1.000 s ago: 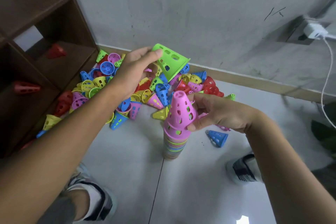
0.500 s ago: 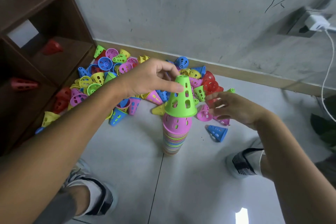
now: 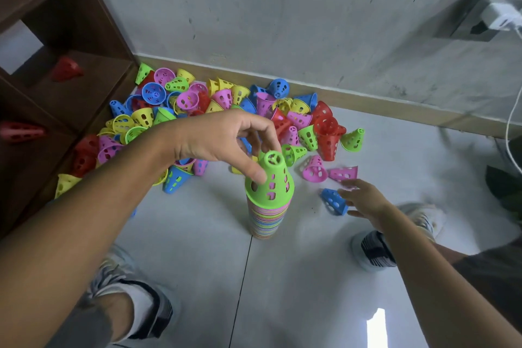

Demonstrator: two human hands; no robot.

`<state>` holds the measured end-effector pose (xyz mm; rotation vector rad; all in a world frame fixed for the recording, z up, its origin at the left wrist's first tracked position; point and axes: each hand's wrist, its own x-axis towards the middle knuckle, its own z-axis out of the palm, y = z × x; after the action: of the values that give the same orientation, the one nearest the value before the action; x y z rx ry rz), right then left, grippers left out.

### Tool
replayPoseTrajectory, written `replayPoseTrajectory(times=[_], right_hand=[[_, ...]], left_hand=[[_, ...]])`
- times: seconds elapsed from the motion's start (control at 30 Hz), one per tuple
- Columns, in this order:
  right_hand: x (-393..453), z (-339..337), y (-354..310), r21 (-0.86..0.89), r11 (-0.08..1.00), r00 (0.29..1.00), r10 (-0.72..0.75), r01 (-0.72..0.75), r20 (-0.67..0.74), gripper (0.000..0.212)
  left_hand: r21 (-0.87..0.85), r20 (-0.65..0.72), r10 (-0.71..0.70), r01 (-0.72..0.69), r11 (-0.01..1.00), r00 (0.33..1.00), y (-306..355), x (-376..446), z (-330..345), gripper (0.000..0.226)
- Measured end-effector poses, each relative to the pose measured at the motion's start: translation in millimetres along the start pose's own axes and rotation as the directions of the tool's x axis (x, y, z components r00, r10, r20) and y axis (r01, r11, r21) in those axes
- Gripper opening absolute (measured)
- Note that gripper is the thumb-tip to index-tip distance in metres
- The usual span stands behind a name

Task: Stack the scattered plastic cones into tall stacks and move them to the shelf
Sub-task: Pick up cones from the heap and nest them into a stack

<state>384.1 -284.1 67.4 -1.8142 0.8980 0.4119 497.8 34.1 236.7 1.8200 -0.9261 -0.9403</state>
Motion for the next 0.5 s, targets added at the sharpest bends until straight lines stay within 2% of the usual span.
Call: replayPoseTrajectory(times=[0.1, 0.2, 0.4, 0.5], right_hand=[[5.4, 4.2, 10.3, 0.002, 0.999, 0.999, 0.051, -0.051, 0.013, 0.036], [11.2, 7.3, 16.9, 0.028, 0.996, 0.996, 0.081, -0.082, 0.027, 0.036], [25.6, 13.1, 22.2, 0.088, 0.989, 0.993, 0.119, -0.121, 0.025, 0.041], [31.6, 18.3, 21.9, 0.135, 0.983, 0.992, 0.128, -0.124, -0.018, 0.036]], left_hand=[[0.006, 0.068, -0.053, 0.053, 0.999, 0.996, -13.5, 2.1, -2.4, 0.054], [-0.070, 0.098, -0.111, 0.118, 0.991, 0.989, -35.0, 1.1, -11.4, 0.062], [-0.114, -0.031, -0.205, 0.200, 0.973, 0.978, -78.5, 9.6, -22.4, 0.054], [-0.136, -0.077, -0.259, 0.247, 0.959, 0.963, -103.9, 21.2, -21.4, 0.048]])
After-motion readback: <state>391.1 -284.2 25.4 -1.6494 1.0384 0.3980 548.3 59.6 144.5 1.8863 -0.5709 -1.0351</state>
